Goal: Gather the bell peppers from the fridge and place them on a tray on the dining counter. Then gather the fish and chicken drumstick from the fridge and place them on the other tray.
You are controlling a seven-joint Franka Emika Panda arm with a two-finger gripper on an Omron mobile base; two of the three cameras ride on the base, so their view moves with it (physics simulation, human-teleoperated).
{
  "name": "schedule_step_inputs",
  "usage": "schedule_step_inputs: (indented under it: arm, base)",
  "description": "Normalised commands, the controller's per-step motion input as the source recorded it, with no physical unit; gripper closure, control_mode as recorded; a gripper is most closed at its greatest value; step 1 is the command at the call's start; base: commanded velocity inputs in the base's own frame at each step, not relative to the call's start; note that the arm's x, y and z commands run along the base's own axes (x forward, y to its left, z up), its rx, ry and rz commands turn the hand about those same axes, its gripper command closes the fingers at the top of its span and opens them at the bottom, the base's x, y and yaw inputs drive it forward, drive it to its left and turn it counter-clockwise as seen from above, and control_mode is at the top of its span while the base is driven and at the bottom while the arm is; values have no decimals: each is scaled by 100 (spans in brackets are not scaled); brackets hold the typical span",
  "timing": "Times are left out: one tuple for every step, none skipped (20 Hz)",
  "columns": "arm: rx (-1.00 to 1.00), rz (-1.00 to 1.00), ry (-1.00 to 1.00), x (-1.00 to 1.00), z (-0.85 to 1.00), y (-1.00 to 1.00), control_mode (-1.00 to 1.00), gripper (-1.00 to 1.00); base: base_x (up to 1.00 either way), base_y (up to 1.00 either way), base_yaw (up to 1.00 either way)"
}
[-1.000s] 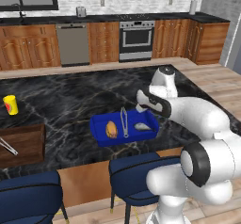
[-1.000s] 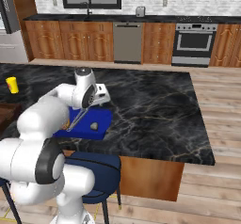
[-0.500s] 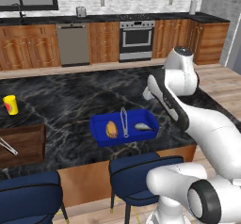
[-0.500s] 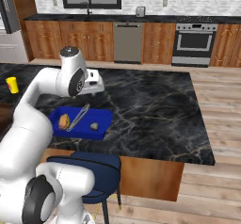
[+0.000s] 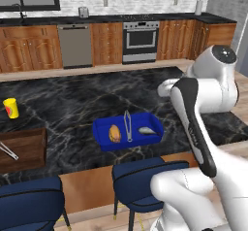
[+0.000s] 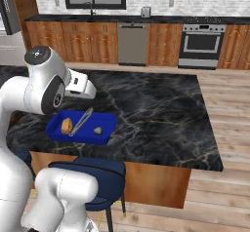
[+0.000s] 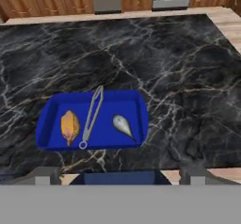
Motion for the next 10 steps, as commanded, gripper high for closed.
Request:
schedule_step_inputs:
  arm:
    - [15,-27,-45,-100,27,0,-100,-100]
    - [14,-25,-44,-100,18,0,-100,-100]
    - [11,-16,-30,-100,21,0,-100,-100]
    - [8,-12,-14,-95,36,1,-100,-100]
    - [4,-10,-1,-81,49,0,-100,-100]
    - [0,-9,0,-74,47,0,-100,-100]
    - [-3,-8,-1,-60,32,2,-100,-100]
    - [-2,-6,-1,-47,35,1,-100,-100]
    - [0,-4,0,-38,25,3,-100,-100]
    - [0,-3,0,-37,18,5,-100,-100]
  base:
    - [0,0,0]
    - [0,0,0]
    - [0,0,0]
    - [0,0,0]
    - [0,0,0]
    - [0,0,0]
    - [0,0,0]
    - [0,0,0]
    - [0,0,0]
    - [0,0,0]
